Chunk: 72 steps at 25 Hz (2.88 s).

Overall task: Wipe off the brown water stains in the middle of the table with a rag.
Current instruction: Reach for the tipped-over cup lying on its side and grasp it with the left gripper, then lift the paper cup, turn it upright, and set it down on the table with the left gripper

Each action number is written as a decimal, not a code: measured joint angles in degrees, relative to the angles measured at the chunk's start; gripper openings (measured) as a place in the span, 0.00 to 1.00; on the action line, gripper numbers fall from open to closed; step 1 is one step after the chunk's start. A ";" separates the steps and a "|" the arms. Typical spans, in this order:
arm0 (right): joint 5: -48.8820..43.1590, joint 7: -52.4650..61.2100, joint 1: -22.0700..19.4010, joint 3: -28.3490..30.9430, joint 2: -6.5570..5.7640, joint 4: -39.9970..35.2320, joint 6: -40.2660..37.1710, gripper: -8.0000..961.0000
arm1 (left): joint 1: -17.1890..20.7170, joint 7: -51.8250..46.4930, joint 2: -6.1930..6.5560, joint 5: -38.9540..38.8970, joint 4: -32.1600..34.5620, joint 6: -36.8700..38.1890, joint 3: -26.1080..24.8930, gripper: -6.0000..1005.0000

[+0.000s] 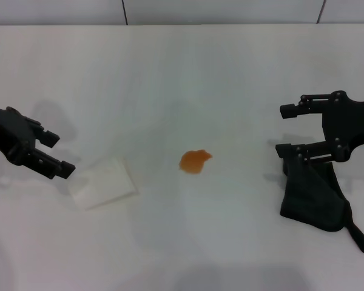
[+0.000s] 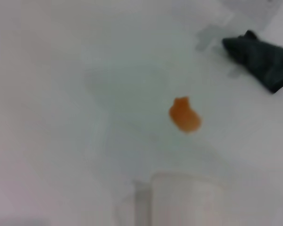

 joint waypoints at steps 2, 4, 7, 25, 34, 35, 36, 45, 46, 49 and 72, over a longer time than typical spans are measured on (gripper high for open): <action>0.01 -0.15 -0.04 0.00 0.01 0.01 0.09 0.82 | -0.24 0.17 -1.01 2.30 0.84 -0.96 0.31 0.84; 0.03 -0.18 -0.02 0.00 0.07 0.01 0.46 0.82 | -0.36 0.43 -2.05 3.58 1.13 -1.73 1.35 0.84; 0.03 -0.26 0.13 0.00 0.25 0.01 1.22 0.82 | -0.29 0.70 -3.54 3.73 1.71 -3.24 4.01 0.83; 0.04 -0.09 0.59 0.00 0.72 0.00 1.55 0.82 | 1.15 0.63 -6.92 6.26 1.35 -12.03 13.52 0.81; 0.03 -0.08 0.71 0.00 1.06 0.00 2.11 0.82 | 2.90 0.34 -7.30 4.10 1.22 -15.69 19.37 0.80; 0.02 -0.09 0.73 0.00 1.07 0.00 2.12 0.82 | 2.90 0.34 -7.30 4.10 1.22 -15.69 19.37 0.80; -0.01 -0.09 0.73 0.00 1.08 0.00 2.12 0.82 | 3.28 0.33 -7.31 3.45 1.55 -16.84 20.63 0.80; -0.22 -0.05 0.84 0.00 1.17 0.00 2.32 0.81 | 3.89 0.57 -7.34 2.78 1.67 -21.67 25.41 0.79; -0.22 -0.06 0.85 0.00 1.17 0.00 2.34 0.81 | 3.95 0.58 -7.36 2.76 1.65 -22.27 25.96 0.79; -0.21 -0.07 0.86 -0.01 1.23 0.00 2.57 0.81 | 4.04 0.59 -7.44 2.57 1.54 -23.61 27.33 0.79; -0.41 -0.16 0.14 -0.01 1.15 0.00 2.29 0.81 | 10.80 1.34 -7.29 -6.13 10.49 -25.21 27.81 0.65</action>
